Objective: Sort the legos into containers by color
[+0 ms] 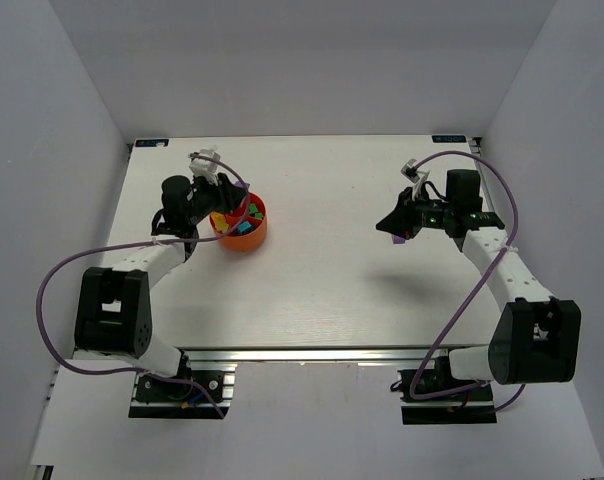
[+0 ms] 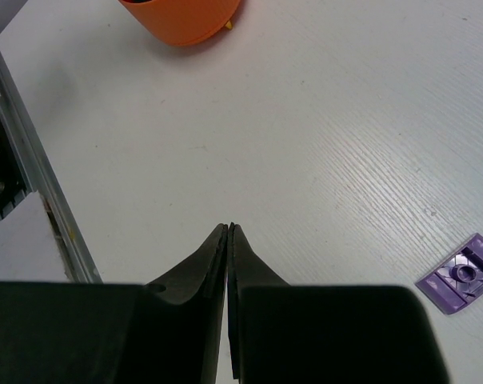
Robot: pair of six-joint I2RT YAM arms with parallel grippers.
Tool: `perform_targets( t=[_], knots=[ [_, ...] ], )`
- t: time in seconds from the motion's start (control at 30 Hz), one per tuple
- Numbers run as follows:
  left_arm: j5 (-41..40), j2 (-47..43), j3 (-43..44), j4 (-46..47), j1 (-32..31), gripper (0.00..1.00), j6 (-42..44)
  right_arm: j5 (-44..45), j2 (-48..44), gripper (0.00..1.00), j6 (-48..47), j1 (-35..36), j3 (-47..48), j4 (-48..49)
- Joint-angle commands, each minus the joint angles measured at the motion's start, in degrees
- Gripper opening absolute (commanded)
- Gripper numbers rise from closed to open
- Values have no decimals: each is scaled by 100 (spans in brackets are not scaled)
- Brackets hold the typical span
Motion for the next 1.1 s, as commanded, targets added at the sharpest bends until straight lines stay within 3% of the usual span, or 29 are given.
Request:
perform_targets(
  t=[0.0, 0.5, 0.6, 0.8, 1.07],
  knots=[
    [475, 81, -97, 768, 92, 17, -153, -27, 63, 8, -117, -38, -50, 26],
    [801, 477, -378, 1401, 312, 19, -329, -10, 169, 8, -213, -38, -15, -62],
    [758, 477, -413, 1331, 312, 23, -320, -10, 160, 8, -222, -30, -15, -62],
    [643, 442, -422, 1129, 312, 43, -206, -10, 143, 12, -240, -38, -6, -71],
    [494, 345, -448, 988, 365, 53, -188, -19, 116, 14, -257, -64, -6, -97]
  ],
)
